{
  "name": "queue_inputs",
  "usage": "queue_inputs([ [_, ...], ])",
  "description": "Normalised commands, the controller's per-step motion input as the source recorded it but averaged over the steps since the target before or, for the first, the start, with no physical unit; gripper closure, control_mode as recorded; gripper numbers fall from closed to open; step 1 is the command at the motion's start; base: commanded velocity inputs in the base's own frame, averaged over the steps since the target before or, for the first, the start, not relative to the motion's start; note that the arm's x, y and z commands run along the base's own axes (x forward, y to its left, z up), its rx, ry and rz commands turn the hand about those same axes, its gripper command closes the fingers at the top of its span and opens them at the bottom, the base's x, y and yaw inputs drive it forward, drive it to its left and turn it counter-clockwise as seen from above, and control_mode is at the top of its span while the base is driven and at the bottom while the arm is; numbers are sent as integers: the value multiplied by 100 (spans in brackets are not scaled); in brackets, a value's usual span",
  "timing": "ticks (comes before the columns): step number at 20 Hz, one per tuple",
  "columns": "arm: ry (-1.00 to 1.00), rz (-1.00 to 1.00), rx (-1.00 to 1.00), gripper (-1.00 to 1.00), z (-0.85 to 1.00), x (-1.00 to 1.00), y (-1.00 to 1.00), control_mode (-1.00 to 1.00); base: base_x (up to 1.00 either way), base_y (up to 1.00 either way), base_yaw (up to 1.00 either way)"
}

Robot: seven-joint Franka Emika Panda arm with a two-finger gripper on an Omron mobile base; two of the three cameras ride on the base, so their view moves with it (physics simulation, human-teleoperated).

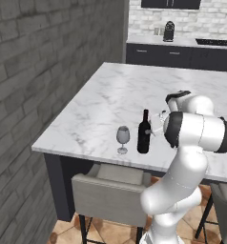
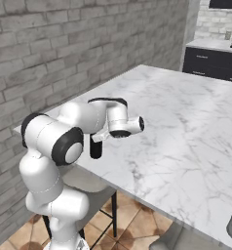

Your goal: There is a wine glass and glass cup on the dining counter. Place the wine bottle next to the wine glass and the juice bottle next to the glass cup.

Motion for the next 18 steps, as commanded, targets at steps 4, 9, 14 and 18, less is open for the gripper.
queue_inputs([
  [4,0,0,0,-100,-7,-14,11,-100,0,0,0],
  [9,-1,0,0,-100,-7,-9,10,-100,0,0,0],
  [14,0,0,0,-100,-2,-4,-1,-100,0,0,0],
  [18,0,0,0,-100,0,-2,-14,-100,0,0,0],
])
